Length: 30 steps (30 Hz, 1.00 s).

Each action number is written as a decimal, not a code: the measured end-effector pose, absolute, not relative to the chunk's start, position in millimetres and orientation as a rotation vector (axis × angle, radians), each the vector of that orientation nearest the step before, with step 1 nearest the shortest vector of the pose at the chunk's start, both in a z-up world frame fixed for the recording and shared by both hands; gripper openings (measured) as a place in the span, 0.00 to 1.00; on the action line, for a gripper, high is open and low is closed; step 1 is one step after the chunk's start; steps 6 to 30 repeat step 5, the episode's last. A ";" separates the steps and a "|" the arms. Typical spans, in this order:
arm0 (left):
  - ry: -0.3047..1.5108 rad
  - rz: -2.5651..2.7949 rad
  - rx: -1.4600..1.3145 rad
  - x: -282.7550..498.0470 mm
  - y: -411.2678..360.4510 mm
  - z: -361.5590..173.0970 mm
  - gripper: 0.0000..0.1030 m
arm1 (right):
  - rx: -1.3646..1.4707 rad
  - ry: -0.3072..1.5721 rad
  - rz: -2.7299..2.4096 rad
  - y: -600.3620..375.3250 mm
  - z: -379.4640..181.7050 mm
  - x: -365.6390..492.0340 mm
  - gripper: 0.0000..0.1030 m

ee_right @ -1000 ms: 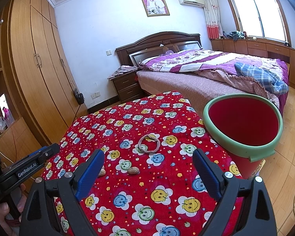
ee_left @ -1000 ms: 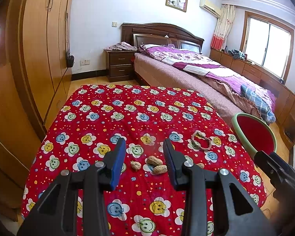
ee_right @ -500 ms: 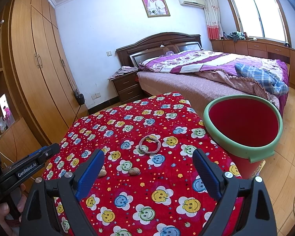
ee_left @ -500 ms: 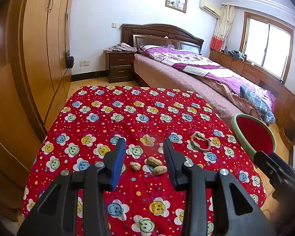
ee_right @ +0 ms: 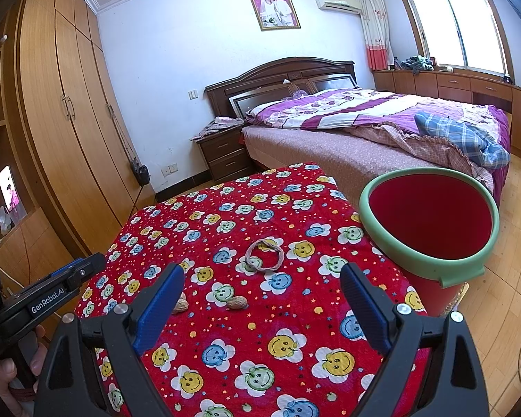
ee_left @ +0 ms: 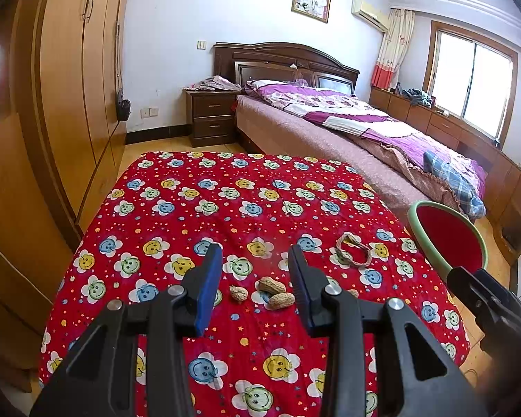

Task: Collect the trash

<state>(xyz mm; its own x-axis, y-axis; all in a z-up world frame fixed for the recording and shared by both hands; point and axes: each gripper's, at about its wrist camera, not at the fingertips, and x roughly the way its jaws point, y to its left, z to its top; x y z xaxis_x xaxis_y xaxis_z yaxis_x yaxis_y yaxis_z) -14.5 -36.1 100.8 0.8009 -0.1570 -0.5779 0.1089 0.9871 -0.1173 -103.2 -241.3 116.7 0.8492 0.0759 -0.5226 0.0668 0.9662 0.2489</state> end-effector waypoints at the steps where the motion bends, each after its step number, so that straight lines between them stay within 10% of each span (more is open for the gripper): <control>1: 0.626 -0.144 -0.080 -14.5 -36.1 100.8 0.38 | 0.264 0.558 0.005 -241.4 116.7 -103.2 0.90; 30: 0.627 -0.144 -0.079 -13.3 -36.3 102.0 0.38 | 0.265 0.558 0.005 -241.4 116.6 -103.2 0.90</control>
